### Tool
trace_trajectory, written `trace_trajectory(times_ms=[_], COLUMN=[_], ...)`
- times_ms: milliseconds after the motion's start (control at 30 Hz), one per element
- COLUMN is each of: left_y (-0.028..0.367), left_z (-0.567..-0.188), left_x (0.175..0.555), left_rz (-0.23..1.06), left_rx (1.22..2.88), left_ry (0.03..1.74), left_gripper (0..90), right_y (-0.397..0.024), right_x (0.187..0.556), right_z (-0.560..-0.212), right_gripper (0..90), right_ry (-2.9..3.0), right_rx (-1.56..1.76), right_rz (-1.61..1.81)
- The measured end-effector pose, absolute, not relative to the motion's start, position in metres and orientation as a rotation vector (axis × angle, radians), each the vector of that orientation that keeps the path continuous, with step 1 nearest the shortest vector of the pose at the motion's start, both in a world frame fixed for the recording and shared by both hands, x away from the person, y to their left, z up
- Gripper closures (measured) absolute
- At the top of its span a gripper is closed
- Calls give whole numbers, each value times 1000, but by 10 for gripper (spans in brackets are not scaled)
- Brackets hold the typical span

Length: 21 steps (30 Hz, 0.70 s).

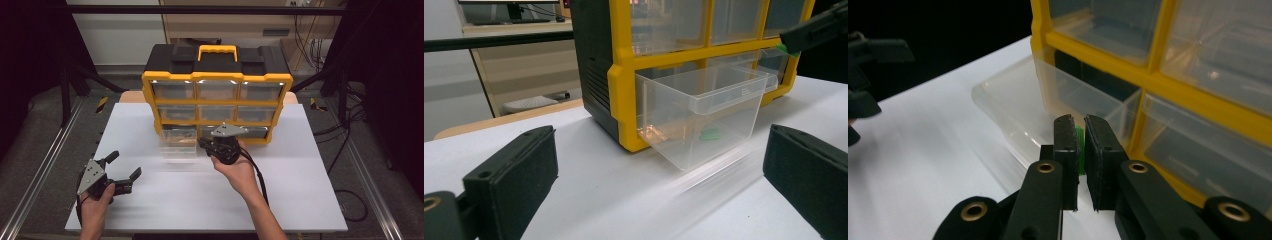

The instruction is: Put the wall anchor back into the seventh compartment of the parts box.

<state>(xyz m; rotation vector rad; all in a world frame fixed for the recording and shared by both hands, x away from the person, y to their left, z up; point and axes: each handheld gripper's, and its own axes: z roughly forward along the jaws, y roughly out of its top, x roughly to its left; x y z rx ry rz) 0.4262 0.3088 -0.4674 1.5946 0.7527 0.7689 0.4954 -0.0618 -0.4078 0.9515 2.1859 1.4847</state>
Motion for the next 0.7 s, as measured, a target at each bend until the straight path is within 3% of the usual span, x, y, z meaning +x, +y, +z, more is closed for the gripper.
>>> trace_trajectory(times_ms=[667, 700], left_y=[310, 309], left_z=[-467, -467], left_x=[426, 427], left_rz=[763, 759], left_rx=[1584, 1584], left_ry=[752, 751], left_gripper=[9, 9], right_y=[-19, -15], right_x=[520, 522], right_z=[-401, -403], right_gripper=[839, 731], right_ry=[2206, 2203], right_rx=[943, 947], right_rz=[1470, 1458])
